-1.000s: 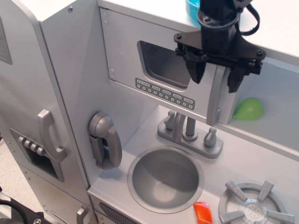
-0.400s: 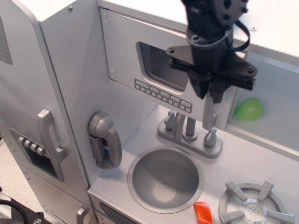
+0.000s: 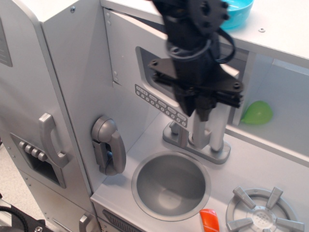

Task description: Open microwave

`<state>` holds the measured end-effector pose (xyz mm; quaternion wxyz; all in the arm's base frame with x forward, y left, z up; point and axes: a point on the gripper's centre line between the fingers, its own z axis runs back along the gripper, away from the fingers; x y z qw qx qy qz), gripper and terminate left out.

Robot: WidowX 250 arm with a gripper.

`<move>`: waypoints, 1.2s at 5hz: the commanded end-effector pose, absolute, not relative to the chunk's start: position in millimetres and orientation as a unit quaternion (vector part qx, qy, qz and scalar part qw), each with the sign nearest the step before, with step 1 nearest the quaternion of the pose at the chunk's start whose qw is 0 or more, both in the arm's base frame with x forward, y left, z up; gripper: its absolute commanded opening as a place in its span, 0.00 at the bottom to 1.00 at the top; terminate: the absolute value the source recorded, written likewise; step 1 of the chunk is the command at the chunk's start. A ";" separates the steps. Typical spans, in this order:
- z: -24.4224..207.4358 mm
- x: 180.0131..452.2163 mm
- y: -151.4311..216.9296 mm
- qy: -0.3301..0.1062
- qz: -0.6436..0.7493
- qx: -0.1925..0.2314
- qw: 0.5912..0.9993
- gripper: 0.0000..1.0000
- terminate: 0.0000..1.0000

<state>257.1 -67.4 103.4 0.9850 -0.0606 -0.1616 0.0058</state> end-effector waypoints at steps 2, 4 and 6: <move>126.5 231.6 -104.4 -0.077 -0.013 -0.070 0.995 1.00 0.00; 128.6 239.2 -155.2 -0.062 -0.025 -0.081 0.994 1.00 0.00; 147.4 288.9 -172.6 -0.138 -0.045 -0.081 0.986 1.00 0.00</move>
